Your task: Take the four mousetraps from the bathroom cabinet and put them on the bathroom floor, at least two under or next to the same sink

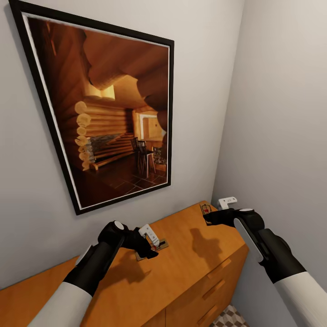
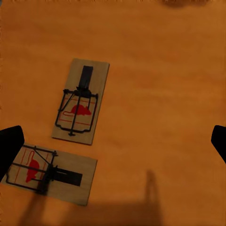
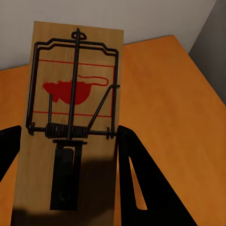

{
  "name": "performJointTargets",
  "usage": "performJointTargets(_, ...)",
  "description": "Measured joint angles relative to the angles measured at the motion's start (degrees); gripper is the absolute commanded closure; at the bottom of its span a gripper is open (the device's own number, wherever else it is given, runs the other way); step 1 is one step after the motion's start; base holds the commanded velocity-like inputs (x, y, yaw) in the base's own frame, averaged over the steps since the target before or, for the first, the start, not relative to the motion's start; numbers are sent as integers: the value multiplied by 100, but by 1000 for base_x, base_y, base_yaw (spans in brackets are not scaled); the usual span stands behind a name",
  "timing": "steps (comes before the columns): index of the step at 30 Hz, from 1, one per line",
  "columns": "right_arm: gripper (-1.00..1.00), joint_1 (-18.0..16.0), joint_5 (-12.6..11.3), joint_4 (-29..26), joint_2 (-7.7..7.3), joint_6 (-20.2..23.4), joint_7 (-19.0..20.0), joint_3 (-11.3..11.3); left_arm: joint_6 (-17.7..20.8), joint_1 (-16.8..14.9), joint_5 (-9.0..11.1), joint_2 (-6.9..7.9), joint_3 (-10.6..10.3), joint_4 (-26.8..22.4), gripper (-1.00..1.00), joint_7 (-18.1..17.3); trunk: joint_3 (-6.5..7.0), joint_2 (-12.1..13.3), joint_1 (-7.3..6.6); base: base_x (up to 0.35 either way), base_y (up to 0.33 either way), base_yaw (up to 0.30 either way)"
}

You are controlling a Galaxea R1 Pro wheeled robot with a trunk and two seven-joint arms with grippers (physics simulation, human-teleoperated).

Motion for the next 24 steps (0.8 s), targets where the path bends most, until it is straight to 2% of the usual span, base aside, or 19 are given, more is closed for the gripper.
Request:
performJointTargets(7, 100, 0, 1, 8, 0, -12, 0, -3, 0, 0, 0, -1, 1, -3, -100, 1, 0, 0, 0, 0, 0, 0)
performJointTargets(15, 100, 0, -1, 153, 0, -391, 0, -3, 0, 0, 0, -2, -6, -4, -100, 8, 0, 0, 0, 0, 0, 0)
performJointTargets(24, 100, 0, -8, 184, 8, -443, 7, -3, 0, 0, 8, -1, -8, -5, -100, 1, 0, 0, 0, 0, 0, 0)
